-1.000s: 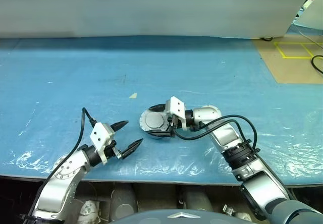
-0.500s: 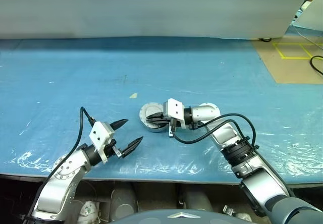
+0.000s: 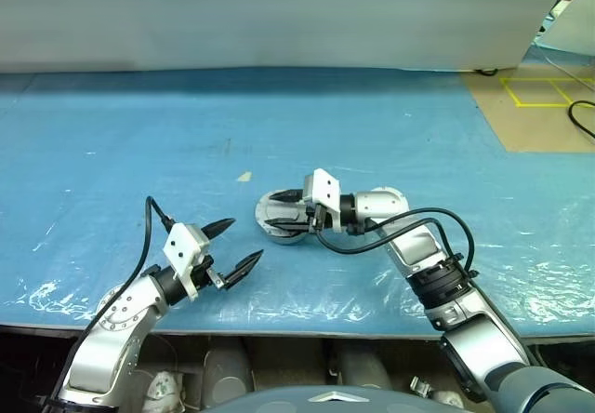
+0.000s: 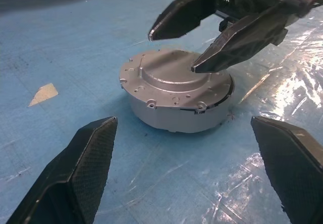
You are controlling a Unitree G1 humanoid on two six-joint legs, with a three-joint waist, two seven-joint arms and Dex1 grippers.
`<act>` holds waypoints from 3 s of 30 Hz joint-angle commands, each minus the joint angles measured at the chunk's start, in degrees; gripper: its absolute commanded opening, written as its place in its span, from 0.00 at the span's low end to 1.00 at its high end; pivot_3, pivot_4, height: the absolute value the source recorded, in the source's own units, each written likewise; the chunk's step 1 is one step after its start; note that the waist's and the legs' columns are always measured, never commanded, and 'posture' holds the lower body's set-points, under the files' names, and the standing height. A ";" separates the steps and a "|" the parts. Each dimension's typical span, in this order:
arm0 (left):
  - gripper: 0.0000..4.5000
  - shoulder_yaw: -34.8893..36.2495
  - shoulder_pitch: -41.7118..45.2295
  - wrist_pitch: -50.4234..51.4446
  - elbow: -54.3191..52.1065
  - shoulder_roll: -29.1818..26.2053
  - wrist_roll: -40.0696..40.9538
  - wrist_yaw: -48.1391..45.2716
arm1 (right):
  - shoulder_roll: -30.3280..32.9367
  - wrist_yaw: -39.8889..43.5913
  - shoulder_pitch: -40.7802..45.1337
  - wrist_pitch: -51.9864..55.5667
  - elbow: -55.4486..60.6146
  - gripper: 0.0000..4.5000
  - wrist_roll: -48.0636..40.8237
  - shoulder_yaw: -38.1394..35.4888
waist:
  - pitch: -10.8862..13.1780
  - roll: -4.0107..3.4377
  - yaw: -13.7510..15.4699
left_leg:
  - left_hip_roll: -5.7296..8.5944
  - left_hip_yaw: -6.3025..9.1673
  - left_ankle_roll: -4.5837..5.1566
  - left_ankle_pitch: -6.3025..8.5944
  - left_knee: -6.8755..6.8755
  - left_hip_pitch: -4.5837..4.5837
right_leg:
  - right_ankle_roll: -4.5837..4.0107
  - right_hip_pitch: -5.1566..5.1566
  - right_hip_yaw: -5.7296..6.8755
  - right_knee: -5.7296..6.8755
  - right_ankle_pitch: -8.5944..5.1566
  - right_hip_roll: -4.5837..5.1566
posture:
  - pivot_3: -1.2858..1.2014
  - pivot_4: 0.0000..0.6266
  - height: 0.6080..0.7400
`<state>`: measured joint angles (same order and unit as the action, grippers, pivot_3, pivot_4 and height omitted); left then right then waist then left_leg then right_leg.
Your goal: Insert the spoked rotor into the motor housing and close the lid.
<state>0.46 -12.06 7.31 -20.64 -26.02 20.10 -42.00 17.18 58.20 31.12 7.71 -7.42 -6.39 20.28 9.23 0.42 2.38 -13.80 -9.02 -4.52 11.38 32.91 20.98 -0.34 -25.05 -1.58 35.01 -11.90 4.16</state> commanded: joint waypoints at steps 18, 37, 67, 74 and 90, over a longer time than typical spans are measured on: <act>1.00 1.32 -0.40 -0.37 -0.93 -0.57 0.70 0.43 | -1.43 -2.13 2.22 3.67 -4.50 0.79 3.97 1.35 | -0.01 0.00 0.00 | 0.01 0.00 -0.02 -0.01 0.06 -0.04 | 0.00 0.02 0.00 0.09 0.00 0.00 | 0.52 0.24 1.00; 1.00 1.02 0.20 -0.31 -0.45 -0.72 0.47 0.45 | -0.92 -3.18 2.15 6.15 -4.40 0.67 4.80 1.00 | -0.02 0.00 0.03 | 0.02 0.00 -0.02 -0.01 0.13 -0.12 | 0.00 0.02 -0.01 0.26 0.00 0.00 | 0.52 0.24 1.00; 1.00 0.47 1.02 -2.85 2.94 -0.38 -0.51 -0.31 | 0.81 -4.71 -1.32 12.23 2.27 0.67 6.09 3.79 | -0.04 0.02 0.11 | 0.02 -0.01 -0.03 -0.02 0.14 -0.11 | 0.00 0.01 -0.01 0.26 0.00 0.00 | 0.52 0.24 1.00; 1.00 0.55 1.25 -2.63 2.68 -0.55 -0.49 -0.11 | 1.41 -4.08 -0.89 15.62 1.08 0.67 6.51 4.43 | -0.20 0.07 0.11 | 0.02 -0.01 -0.03 -0.01 0.14 -0.16 | 0.00 0.05 -0.01 0.26 -0.01 0.00 | 0.52 0.24 1.00; 0.41 -5.33 15.87 1.41 11.82 1.20 -3.89 -0.45 | 1.04 -5.47 0.03 16.09 0.76 0.67 5.92 2.78 | -0.25 0.09 0.16 | 0.06 -0.06 -0.07 -0.04 0.14 -0.42 | 0.00 0.24 -0.04 0.31 -0.01 0.01 | 0.52 0.24 1.00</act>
<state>-4.52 2.66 9.26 -9.30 -24.97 17.25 -42.87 17.58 52.99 31.97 22.25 -5.69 -1.37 22.27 8.98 0.51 2.54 -13.74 -9.07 -4.59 11.34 33.05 20.57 -0.33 -24.81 -1.62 35.32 -11.91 4.17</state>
